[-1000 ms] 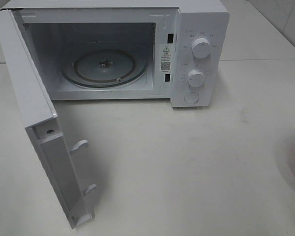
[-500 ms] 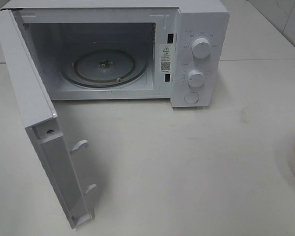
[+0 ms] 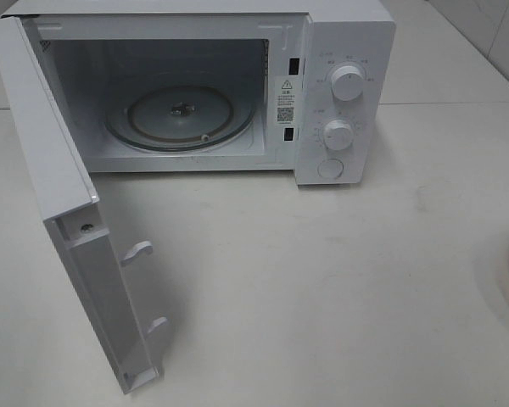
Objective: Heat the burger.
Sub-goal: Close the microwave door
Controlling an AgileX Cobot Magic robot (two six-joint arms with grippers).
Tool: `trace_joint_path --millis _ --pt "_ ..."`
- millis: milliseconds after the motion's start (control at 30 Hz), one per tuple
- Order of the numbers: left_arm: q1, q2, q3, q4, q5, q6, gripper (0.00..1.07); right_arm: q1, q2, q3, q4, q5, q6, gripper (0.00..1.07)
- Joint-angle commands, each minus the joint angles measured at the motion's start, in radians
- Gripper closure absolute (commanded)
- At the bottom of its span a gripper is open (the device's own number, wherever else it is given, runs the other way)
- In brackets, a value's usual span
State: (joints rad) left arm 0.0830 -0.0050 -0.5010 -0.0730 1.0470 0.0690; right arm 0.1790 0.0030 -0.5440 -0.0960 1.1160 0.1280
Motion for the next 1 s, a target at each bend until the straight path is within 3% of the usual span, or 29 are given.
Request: trace_joint_path --millis 33,1000 --pt "0.001 -0.020 0.004 -0.005 -0.009 -0.004 0.09 -0.019 -0.034 0.011 0.007 -0.040 -0.010 0.33" --pt "0.001 -0.019 0.004 -0.005 -0.009 -0.004 0.09 -0.027 -0.033 0.035 0.030 -0.079 -0.021 0.36"
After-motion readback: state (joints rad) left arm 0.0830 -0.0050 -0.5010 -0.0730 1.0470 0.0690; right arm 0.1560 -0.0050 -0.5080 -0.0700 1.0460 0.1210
